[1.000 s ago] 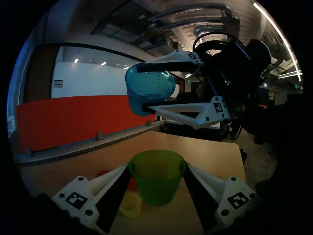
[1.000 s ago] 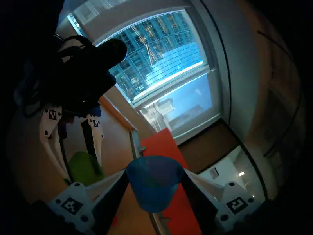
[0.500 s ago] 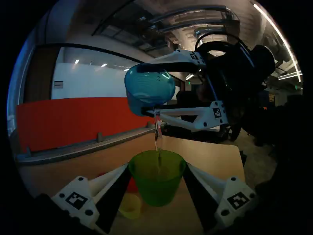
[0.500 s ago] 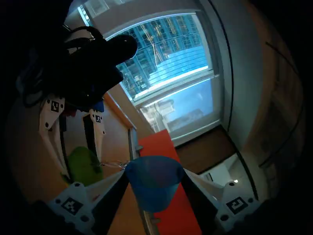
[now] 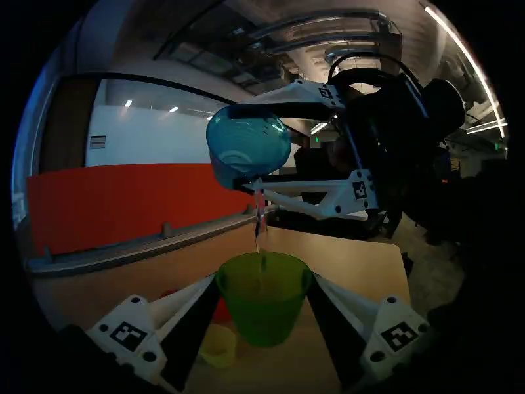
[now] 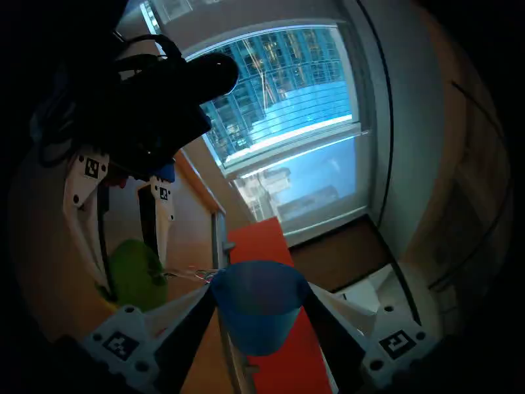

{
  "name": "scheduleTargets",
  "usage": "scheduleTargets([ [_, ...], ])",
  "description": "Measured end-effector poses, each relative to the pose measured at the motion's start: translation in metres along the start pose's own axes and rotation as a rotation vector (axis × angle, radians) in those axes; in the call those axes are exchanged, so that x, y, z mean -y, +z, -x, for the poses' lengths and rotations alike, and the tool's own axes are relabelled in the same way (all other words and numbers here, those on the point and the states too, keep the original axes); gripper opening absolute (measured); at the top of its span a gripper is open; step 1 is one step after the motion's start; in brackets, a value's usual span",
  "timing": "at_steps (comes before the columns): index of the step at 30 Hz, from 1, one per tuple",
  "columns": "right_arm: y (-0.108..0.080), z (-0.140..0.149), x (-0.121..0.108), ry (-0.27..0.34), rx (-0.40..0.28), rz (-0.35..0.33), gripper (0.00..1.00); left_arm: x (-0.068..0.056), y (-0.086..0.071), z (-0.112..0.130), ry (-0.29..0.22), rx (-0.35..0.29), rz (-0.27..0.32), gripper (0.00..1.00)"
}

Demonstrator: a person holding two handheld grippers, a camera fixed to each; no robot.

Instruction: Pour water

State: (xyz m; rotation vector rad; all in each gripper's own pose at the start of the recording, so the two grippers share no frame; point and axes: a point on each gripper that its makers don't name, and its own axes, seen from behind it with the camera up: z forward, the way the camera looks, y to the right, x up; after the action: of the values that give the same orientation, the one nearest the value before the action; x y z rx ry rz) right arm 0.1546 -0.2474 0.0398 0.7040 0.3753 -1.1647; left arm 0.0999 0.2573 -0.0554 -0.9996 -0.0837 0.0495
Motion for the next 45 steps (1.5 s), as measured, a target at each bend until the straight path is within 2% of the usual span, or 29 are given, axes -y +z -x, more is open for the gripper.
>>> scheduleTargets([
  [45,-0.002,-0.01,-0.011,-0.15,-0.004,0.023,0.91,-0.003,0.001,-0.003,0.013,0.004,0.004,0.88],
])
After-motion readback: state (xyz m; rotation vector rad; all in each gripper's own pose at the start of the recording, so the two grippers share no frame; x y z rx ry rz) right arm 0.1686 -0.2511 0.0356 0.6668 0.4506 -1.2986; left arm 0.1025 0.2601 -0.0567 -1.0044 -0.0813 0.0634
